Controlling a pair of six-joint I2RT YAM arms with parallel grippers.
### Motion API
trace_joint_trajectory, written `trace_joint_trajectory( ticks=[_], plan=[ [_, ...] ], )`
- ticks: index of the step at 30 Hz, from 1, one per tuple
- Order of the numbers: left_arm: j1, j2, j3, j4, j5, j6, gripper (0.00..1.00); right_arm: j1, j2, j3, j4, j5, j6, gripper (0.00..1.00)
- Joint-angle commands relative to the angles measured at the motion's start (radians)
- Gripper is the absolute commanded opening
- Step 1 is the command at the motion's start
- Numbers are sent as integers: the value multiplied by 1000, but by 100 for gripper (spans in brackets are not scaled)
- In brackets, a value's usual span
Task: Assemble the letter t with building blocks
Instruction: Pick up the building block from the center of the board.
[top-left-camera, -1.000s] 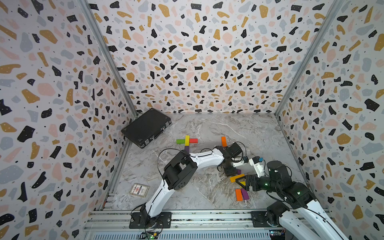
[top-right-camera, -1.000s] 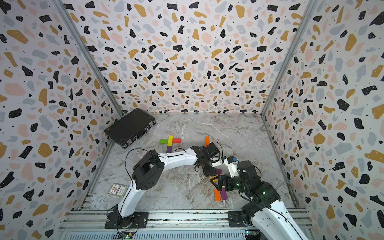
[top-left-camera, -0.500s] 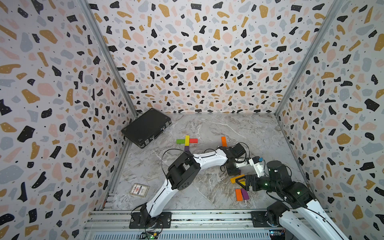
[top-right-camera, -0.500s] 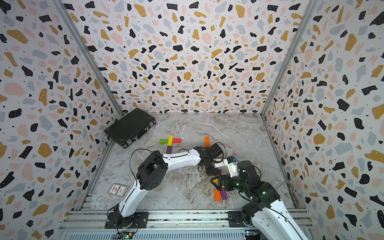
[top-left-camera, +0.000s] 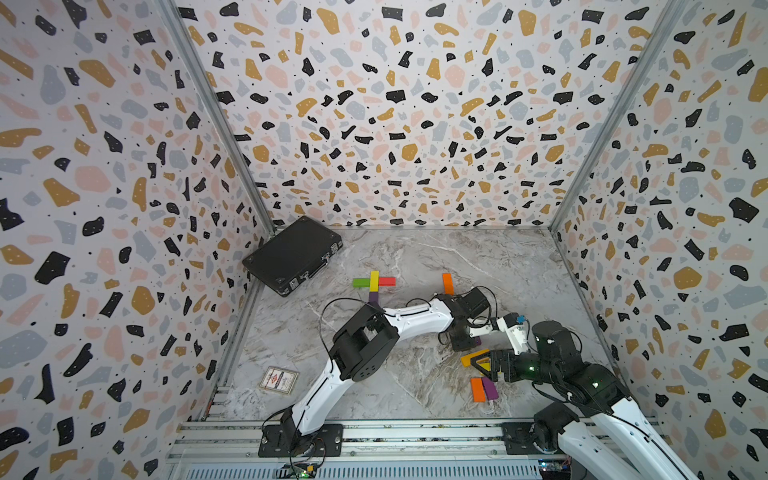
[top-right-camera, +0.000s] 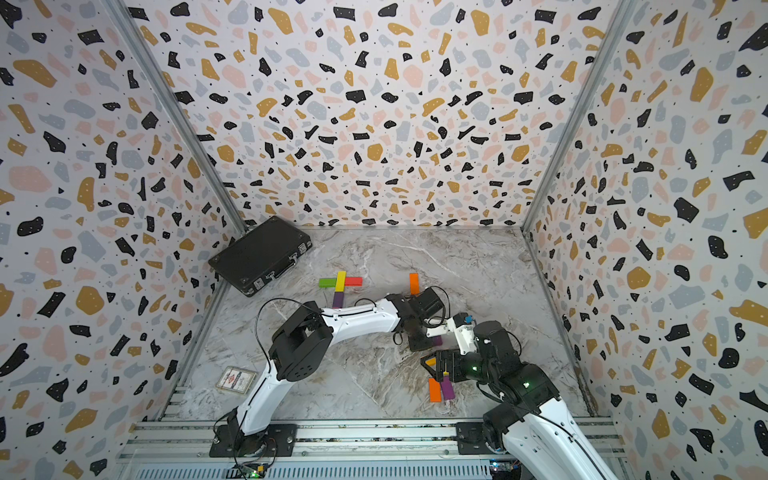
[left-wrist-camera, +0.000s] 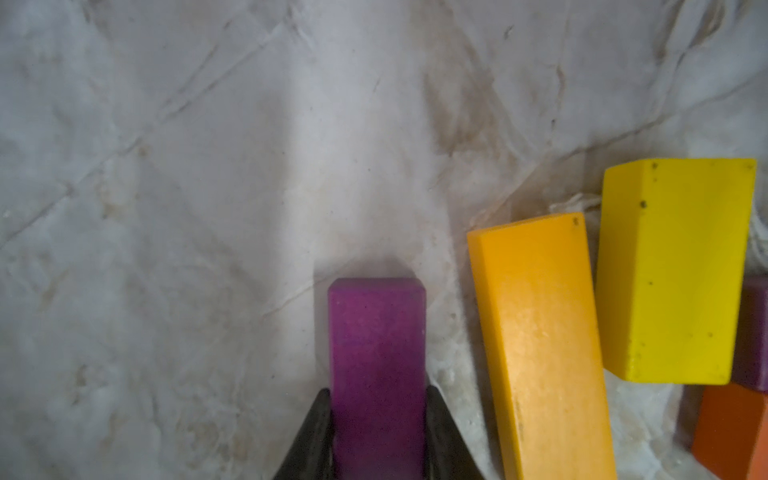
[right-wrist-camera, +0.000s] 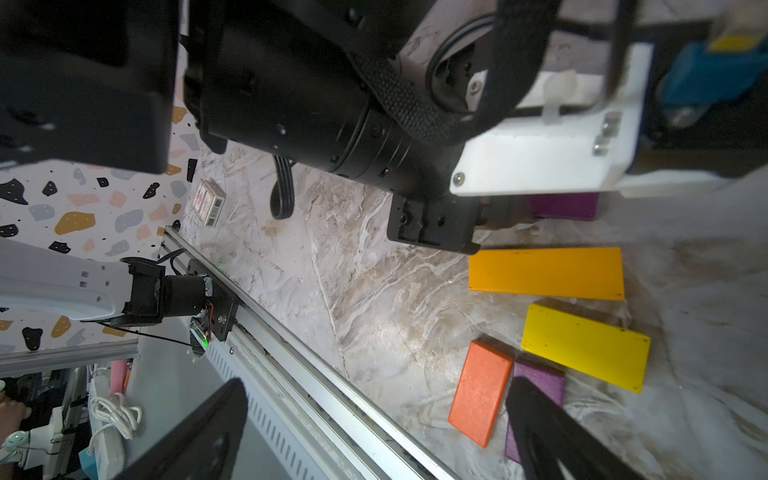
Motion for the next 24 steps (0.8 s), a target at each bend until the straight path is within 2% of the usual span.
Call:
trace_joint_trajectory(
  ticks=[1,7,11,18,24],
  plan=[
    [2,0,-36,-34,-32,0,25,5,8,-4,8,-1,-8,100],
    [14,-30,-64,-38,-49,8,25,4,20,29,9,2,-23,100],
    [37,-89,-125,-38,-72,5,23,5,88,98,-5,9,-60,100],
    [135,-250,-268,-9,-97,-5,19,2,233,218,-23,27,-125,100],
    [231,-298,-277,-3,-132,37,19,-6,340,327,6,100,-171,100]
  ],
)
